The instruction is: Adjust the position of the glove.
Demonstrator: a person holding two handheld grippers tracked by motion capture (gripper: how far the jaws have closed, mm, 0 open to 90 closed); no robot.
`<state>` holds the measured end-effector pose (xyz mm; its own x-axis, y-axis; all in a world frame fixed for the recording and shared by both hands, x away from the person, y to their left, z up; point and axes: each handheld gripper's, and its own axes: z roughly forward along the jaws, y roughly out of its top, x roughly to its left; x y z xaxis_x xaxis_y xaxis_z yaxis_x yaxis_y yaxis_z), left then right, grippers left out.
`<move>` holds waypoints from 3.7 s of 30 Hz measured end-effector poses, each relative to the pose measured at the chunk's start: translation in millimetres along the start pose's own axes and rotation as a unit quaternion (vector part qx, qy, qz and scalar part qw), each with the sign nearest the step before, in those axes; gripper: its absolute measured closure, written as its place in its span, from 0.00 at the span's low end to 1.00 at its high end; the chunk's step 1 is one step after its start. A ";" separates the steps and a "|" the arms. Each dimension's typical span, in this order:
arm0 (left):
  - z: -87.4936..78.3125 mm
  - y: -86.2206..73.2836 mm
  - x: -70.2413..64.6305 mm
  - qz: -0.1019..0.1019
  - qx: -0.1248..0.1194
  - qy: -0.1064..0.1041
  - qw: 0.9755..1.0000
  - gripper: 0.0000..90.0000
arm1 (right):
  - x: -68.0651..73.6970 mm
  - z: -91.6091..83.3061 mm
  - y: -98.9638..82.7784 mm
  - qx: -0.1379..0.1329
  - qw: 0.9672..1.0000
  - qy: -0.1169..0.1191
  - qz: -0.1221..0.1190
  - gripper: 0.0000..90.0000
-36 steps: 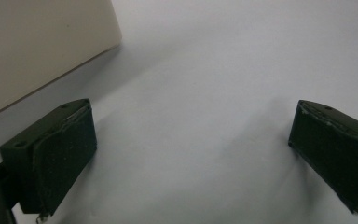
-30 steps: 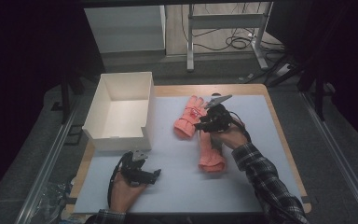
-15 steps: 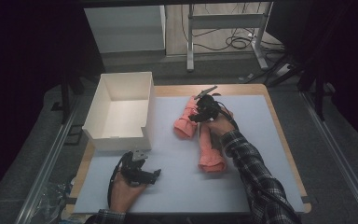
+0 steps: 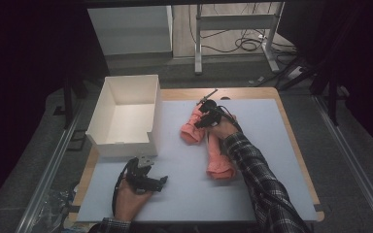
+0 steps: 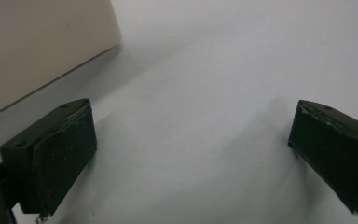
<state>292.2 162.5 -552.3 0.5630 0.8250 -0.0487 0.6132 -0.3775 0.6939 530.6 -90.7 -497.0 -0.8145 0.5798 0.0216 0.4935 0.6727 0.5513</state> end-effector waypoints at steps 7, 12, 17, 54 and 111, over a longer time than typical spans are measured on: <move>-0.1 0.0 -0.1 0.000 0.000 0.000 1.000 0.01 | 1.2 2.8 -2.2 0.016 0.999 -0.027 -0.019 0.99; -0.1 0.0 0.0 0.000 0.000 0.000 1.000 0.01 | 0.9 -1.4 -2.0 0.007 1.000 -0.027 -0.014 1.00; 0.0 0.0 0.0 0.000 0.000 0.000 1.000 0.01 | 0.0 -10.8 -1.0 -0.012 1.000 -0.026 -0.012 1.00; 0.0 0.0 0.1 0.001 0.000 0.000 1.000 0.01 | 29.6 -123.4 6.8 -0.070 0.993 -0.006 -0.092 1.00; -0.1 0.1 0.3 0.003 0.001 0.001 1.000 0.01 | 55.4 -146.1 -94.4 -0.017 0.993 0.030 -0.116 0.89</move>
<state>292.4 162.8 -552.2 0.5655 0.8236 -0.0436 0.6107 -0.3826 0.6933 394.4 -189.3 -426.0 -0.9223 0.3816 -0.0610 0.2801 0.7688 0.5749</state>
